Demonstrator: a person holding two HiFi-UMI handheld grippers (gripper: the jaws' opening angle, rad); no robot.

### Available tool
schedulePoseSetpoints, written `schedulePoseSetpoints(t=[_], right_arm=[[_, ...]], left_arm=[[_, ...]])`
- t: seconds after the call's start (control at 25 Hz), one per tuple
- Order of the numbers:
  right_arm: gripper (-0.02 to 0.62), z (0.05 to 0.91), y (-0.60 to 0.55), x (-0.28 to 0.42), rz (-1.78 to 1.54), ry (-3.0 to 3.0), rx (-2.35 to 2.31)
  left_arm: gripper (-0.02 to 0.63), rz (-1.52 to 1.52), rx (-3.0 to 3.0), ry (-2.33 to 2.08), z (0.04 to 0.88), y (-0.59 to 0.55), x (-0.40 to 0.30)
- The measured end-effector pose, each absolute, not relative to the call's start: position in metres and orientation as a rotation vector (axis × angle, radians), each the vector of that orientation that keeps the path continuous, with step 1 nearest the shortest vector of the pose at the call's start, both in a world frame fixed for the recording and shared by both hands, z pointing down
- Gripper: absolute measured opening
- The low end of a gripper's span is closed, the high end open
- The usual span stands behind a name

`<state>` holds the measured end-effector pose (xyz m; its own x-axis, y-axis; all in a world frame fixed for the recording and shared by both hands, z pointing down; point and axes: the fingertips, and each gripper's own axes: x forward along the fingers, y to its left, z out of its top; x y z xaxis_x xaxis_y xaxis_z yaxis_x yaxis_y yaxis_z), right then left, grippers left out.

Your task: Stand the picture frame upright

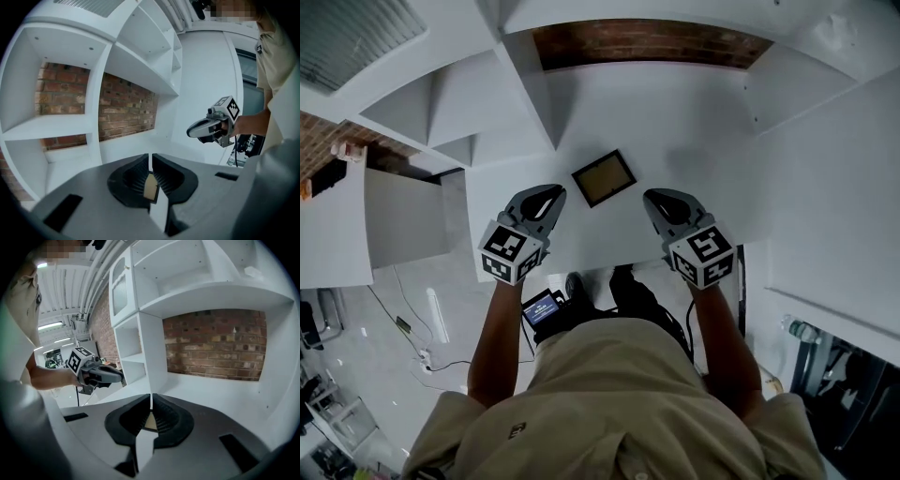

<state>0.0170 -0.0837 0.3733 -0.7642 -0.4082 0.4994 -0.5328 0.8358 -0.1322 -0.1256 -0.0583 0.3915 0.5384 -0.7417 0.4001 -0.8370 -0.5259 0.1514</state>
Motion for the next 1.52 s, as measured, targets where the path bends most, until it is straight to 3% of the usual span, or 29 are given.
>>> schedulePoseSetpoints(t=[0.44,0.64,0.76,1.52], right_arm=[[0.008,0.509,-0.141,0.019,0.652,-2.383,0.719],[0.080,0.563,-0.147,0.024,0.786,-2.281,0.774],[0.091,0.587,-0.148,0.024,0.852,-2.240,0.785],[0.101,0.644,-0.156,0.027,1.227,-2.108,0.789]], left_arm=[[0.009,0.628,2.409,-1.142,0.504,-0.154,-0.098],[0.009,0.734,2.399,-0.996,0.555,-0.181,-0.079],[0.009,0.787,2.386,-0.930,0.579,-0.193,-0.076],[0.028,0.884,2.274,-0.658,0.636,-0.222,-0.048]])
